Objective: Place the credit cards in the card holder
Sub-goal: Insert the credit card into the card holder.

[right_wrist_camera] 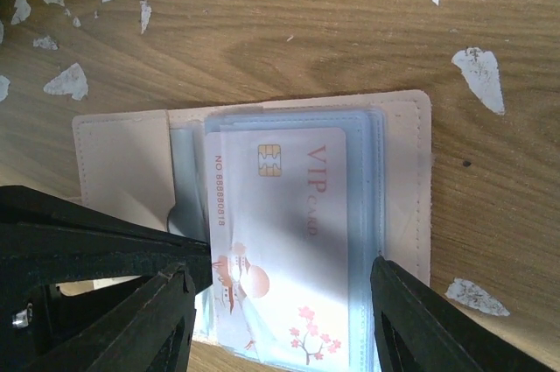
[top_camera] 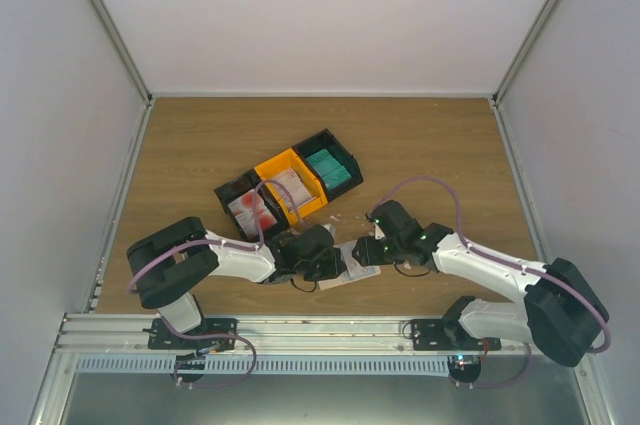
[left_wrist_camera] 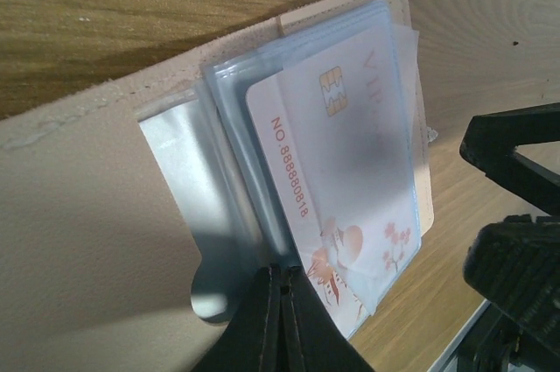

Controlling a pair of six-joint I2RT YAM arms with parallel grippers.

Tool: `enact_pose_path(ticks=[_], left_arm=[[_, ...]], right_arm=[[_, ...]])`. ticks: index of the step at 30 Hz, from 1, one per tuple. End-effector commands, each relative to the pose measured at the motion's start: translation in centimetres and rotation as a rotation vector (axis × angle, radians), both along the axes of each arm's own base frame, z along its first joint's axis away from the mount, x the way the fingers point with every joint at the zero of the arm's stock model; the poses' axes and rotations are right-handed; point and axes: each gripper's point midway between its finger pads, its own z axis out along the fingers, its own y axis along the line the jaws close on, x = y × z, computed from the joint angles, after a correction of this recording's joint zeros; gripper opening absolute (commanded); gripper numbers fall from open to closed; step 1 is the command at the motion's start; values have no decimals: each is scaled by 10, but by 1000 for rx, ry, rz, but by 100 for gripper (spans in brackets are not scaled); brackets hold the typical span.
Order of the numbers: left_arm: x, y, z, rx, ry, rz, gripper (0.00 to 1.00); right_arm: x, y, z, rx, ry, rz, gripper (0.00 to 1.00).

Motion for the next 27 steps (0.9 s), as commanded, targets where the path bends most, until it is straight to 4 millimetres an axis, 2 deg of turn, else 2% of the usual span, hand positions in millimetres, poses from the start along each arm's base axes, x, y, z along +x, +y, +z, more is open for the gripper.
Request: enact_pose_path(ticks=[1,5,9,17,27], left_arm=[[-1,2,-3,-3,-17,-12,2],[2,-4,21,-93,-86,-26,3],[3,-9,31,-138,-112,-41,4],[1,-9,15,-115,-68,-33,13],[2,0,-10,-27,-20,-19,3]], right_arm=[[0,-3,-4,-8,-4,4,56],[0,-3,-4,-8,-5,0,56],[0,-3,-4,-9,-5,-1,56],[0,-4,-5,-14,-4,-3,56],[-2,-5,-8,-22,5,2,56]])
